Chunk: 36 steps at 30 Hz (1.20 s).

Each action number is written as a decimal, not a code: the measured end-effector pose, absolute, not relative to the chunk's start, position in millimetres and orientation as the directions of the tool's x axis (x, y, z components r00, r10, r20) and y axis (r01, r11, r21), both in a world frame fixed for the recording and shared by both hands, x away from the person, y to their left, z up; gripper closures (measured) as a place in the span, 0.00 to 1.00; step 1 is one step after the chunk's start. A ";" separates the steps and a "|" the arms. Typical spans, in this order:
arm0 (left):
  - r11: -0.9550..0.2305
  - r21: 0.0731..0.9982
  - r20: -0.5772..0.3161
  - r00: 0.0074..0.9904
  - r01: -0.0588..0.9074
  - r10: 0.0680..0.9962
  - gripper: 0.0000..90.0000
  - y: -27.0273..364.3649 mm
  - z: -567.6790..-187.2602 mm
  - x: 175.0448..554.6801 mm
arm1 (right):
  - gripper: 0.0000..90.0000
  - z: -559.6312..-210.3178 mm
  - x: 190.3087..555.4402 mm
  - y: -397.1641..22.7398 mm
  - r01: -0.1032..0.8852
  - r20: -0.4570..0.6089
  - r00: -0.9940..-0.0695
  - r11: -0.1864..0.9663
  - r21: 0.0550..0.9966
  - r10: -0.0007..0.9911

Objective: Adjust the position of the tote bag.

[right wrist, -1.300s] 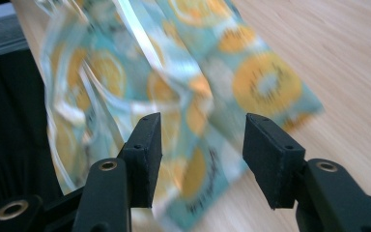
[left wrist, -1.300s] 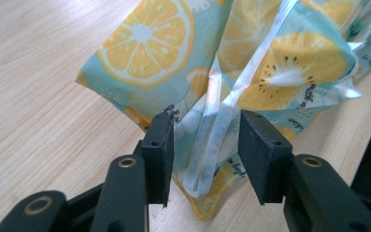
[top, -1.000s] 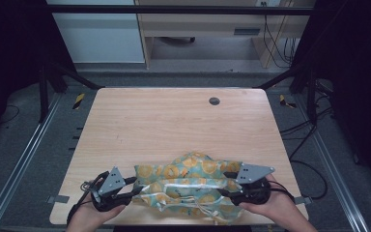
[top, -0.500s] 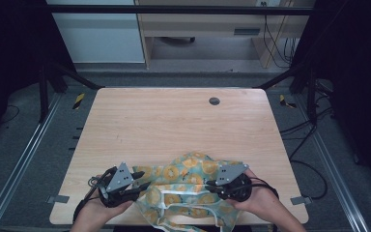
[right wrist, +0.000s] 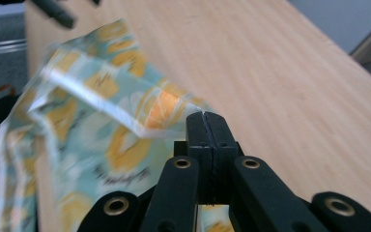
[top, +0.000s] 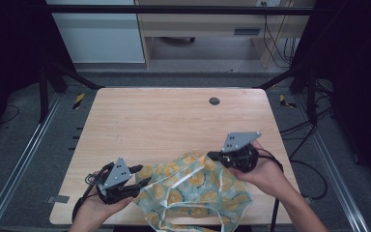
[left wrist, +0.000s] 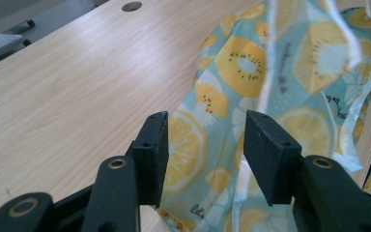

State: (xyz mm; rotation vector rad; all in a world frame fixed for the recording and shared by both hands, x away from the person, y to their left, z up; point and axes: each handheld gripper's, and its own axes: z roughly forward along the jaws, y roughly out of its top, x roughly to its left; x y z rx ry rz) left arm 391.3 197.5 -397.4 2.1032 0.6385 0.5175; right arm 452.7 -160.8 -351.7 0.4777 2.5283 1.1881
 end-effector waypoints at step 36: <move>-0.631 0.736 0.118 0.873 0.244 0.474 0.87 132.6 -413.9 421.1 | 0.73 -404.7 553.7 -149.4 0.428 -0.006 -0.790 0.558 0.711 0.613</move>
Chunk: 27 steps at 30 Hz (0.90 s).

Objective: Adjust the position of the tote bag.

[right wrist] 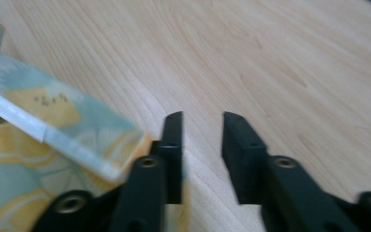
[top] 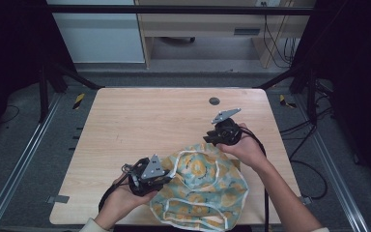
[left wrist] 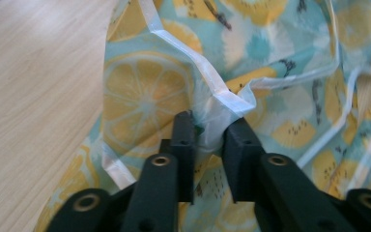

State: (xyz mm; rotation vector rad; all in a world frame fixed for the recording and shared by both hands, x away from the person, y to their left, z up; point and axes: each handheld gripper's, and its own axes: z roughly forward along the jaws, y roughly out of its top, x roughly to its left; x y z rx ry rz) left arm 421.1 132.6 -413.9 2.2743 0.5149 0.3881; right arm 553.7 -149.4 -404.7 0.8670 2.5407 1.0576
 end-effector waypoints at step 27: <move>-0.423 0.826 -0.018 0.767 0.373 0.641 1.00 124.3 -359.1 481.0 | 0.30 -378.6 465.1 -117.7 0.249 -0.102 -0.870 0.609 0.753 0.482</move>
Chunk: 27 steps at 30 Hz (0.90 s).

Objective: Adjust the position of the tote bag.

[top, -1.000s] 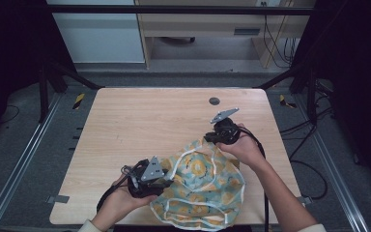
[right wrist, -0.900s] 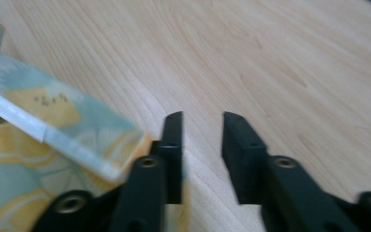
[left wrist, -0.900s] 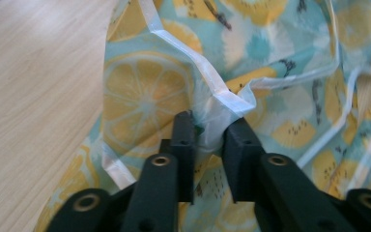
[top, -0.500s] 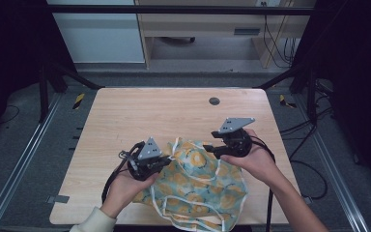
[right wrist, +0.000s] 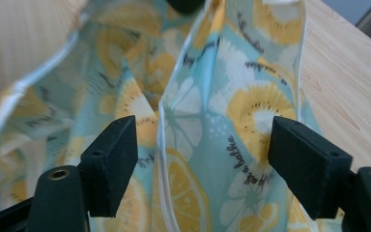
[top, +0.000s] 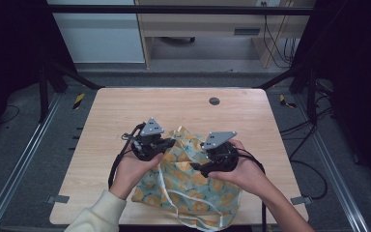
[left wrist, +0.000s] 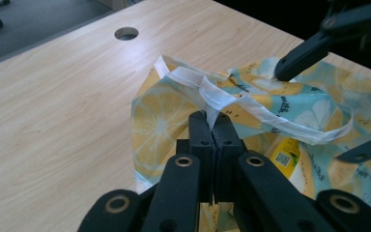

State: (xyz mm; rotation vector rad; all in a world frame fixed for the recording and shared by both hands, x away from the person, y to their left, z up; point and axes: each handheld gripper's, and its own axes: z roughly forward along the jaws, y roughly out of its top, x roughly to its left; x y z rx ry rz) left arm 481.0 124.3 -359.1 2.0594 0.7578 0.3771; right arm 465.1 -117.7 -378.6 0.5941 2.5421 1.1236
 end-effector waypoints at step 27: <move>-0.551 0.810 0.135 0.852 0.200 0.507 0.56 109.7 -376.9 425.4 | 1.00 -370.9 502.5 -120.0 0.349 -0.014 -0.853 0.591 0.727 0.521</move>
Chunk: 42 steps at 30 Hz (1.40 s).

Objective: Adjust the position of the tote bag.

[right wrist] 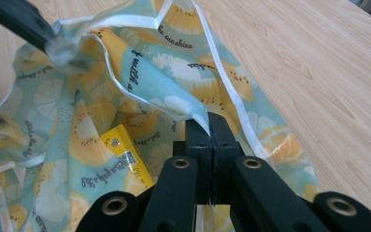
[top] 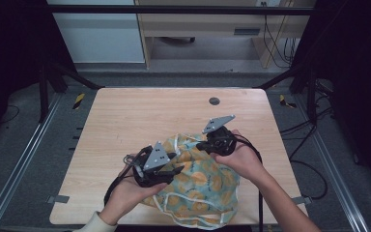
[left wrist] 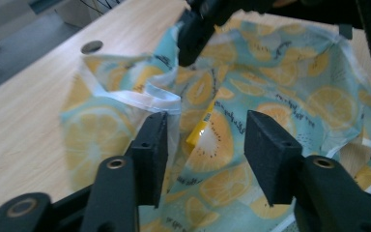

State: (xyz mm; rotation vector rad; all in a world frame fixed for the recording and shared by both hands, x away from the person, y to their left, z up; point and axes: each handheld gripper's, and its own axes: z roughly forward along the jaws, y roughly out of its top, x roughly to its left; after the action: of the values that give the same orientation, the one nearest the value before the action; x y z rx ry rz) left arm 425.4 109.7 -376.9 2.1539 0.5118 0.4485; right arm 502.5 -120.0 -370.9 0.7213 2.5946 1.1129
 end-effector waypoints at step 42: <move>-0.624 0.745 0.032 0.922 0.234 0.385 1.00 105.6 -428.0 390.2 | 1.00 -391.1 520.9 -129.0 0.412 0.023 -0.827 0.579 0.703 0.561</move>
State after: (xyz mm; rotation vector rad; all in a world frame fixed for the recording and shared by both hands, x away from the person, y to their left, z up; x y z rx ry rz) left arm 390.2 105.6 -428.0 2.2698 0.4375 0.2398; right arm 520.9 -129.0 -391.1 0.8142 2.6069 1.0828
